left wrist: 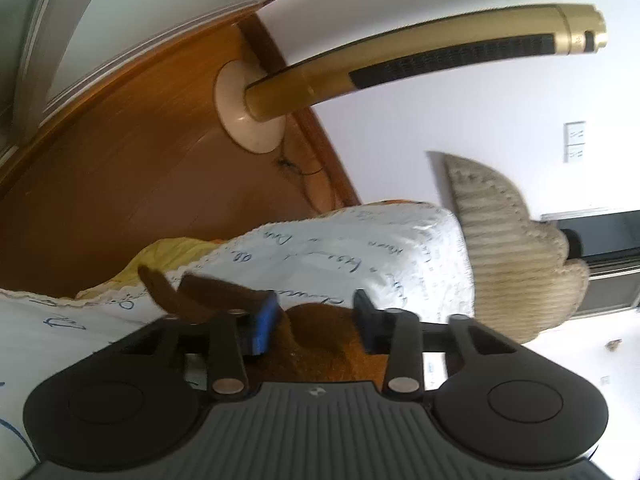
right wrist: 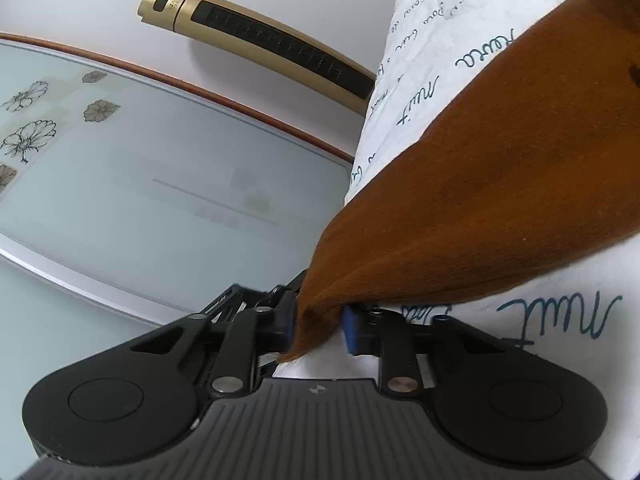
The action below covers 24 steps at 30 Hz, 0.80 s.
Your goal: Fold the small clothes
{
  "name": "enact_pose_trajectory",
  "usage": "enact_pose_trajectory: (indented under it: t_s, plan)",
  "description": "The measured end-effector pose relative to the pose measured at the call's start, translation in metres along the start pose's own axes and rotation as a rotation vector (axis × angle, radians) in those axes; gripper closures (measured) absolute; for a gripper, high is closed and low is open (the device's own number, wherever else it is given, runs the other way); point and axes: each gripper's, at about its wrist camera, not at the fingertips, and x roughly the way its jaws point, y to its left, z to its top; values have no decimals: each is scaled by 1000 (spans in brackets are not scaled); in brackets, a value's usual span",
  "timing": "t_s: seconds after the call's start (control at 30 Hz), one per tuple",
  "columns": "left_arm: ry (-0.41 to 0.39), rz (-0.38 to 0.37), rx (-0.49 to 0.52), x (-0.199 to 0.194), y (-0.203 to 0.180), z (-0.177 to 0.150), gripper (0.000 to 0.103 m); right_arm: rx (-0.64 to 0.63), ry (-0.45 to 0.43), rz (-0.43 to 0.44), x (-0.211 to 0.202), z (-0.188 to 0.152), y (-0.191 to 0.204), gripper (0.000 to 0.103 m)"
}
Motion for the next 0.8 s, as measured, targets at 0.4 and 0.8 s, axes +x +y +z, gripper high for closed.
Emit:
enact_pose_trajectory:
  t_s: [0.4, 0.8]
  plan:
    - [-12, -120, 37, -22, -19, -12, 81, -61, -19, 48, -15, 5, 15, 89]
    - [-61, -132, 217, -73, -41, -76, 81, -122, 10, 62, -50, 42, 17, 89]
